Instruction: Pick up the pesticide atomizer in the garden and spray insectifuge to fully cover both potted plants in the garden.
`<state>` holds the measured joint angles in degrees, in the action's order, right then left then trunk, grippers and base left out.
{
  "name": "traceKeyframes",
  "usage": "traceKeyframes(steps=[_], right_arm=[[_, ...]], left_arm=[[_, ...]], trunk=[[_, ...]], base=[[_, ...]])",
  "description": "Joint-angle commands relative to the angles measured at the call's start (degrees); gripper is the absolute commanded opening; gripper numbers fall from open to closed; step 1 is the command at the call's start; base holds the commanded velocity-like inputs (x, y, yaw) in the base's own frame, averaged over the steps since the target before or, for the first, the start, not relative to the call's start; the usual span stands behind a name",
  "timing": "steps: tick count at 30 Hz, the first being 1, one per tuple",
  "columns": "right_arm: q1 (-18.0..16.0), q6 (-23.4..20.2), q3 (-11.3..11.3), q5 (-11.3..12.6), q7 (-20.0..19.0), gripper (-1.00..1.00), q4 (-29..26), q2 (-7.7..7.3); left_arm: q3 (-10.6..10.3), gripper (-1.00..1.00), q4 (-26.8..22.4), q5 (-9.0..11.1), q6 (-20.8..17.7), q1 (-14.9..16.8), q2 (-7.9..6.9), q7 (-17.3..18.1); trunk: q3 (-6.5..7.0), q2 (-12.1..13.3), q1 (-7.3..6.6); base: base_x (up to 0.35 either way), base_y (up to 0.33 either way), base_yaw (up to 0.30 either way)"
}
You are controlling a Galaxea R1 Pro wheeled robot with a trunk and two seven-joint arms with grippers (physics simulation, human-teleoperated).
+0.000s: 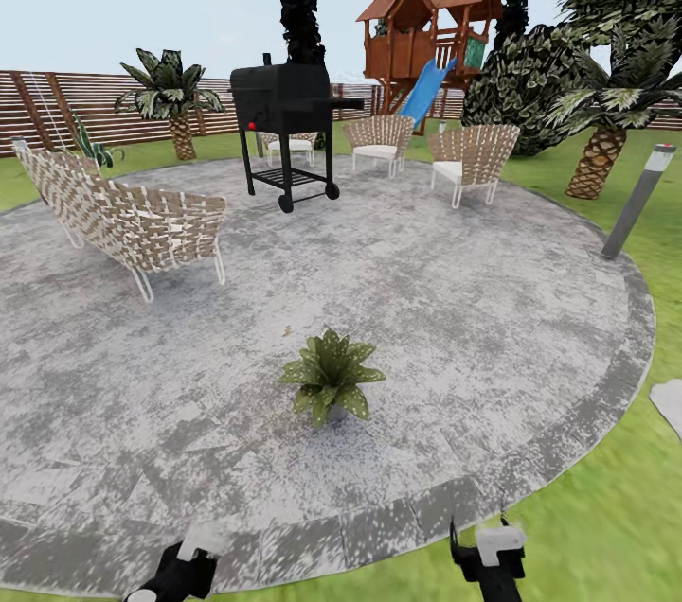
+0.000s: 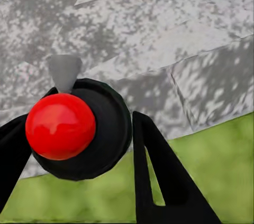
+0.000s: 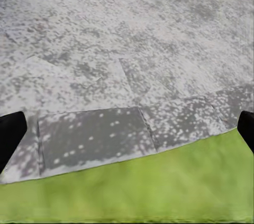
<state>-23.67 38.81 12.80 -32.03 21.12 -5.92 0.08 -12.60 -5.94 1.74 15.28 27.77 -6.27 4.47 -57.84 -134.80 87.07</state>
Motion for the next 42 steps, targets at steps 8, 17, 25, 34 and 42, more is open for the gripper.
traceKeyframes(steps=[8,17,25,34,42], right_arm=[[0.0,0.1,0.4,-0.3,0.4,1.00,2.6,0.62],[0.1,0.0,0.3,8.8,0.2,1.00,2.6,0.62],[0.1,0.1,0.3,9.4,0.1,1.00,2.7,0.68],[0.1,0.1,0.3,9.4,0.1,1.00,2.5,0.71],[0.0,0.0,0.4,9.4,0.1,1.00,2.5,0.63]], left_arm=[[-0.4,-1.00,1.0,4.6,2.6,-0.7,0.05,-0.6],[-0.6,-1.00,1.0,4.3,2.6,-0.8,0.06,-0.3],[-0.6,-1.00,1.0,4.6,2.6,-0.8,-0.26,-0.7],[-0.7,-1.00,1.1,4.3,2.6,-0.8,-0.19,-0.9],[-0.7,-1.00,1.1,4.2,2.6,-0.8,-0.06,-0.9]], trunk=[[-0.05,0.0,-0.01],[-0.05,0.0,-0.01],[-0.05,0.0,-0.01],[-0.05,0.0,-0.01],[-0.05,0.0,-0.01]], base=[[0.000,0.000,-0.220],[0.000,0.000,-0.287],[-0.005,0.000,-0.289],[-0.287,0.000,-0.289],[-0.295,0.000,-0.289]])
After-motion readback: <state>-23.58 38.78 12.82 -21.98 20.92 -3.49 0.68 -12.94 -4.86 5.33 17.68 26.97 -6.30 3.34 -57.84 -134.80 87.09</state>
